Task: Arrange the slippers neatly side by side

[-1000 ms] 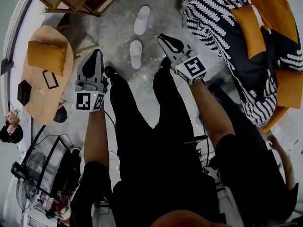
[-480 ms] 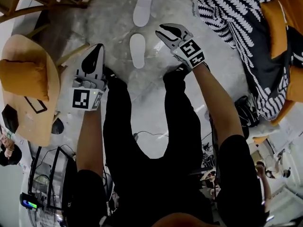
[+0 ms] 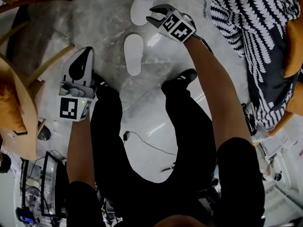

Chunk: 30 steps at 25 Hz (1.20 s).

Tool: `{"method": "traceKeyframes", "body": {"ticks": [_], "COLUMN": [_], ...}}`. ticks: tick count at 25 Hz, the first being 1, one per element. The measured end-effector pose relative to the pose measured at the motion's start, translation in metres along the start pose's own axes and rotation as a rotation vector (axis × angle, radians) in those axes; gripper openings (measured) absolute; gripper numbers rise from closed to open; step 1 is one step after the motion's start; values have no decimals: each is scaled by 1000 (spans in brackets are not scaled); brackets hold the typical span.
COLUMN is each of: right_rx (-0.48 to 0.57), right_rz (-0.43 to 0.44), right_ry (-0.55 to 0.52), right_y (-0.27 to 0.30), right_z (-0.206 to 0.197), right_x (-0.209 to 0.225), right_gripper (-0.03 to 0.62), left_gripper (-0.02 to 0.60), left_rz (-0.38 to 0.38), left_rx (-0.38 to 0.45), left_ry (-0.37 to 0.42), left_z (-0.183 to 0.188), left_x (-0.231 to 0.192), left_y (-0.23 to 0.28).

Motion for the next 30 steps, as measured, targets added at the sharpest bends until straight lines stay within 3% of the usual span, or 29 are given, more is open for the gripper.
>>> {"method": "traceKeyframes", "body": {"ticks": [10, 17, 20, 22, 26, 30], "right_rx": [-71, -218, -241, -248, -193, -46], "right_rz": [-17, 45, 55, 48, 60, 78], "right_ry": [-71, -104, -100, -86, 70, 365], "right_y": [64, 107, 109, 107, 89, 61], "right_z": [5, -5, -5, -7, -15, -34], "right_x": [54, 76, 73, 73, 72, 63], "right_gripper": [144, 143, 58, 44, 38, 37], "left_gripper": [14, 14, 14, 14, 14, 14], "left_rz": [30, -23, -22, -12, 2, -21], "left_rx": [-2, 12, -9, -10, -23, -33], "left_ry": [22, 25, 13, 11, -7, -1], "left_z": [-46, -61, -68, -71, -69, -56], "left_x": [-10, -8, -7, -8, -7, -1], "left_y": [49, 75, 71, 66, 57, 53]}}
Point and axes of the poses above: the fingertips, and each gripper's own axes: y forward along the fingers, x to its right, z out of its top, the point moved 5 cm from there along -y, backward along the fingers, and after that the axes turned 15 degrees about -x, right-handed, at the moved point
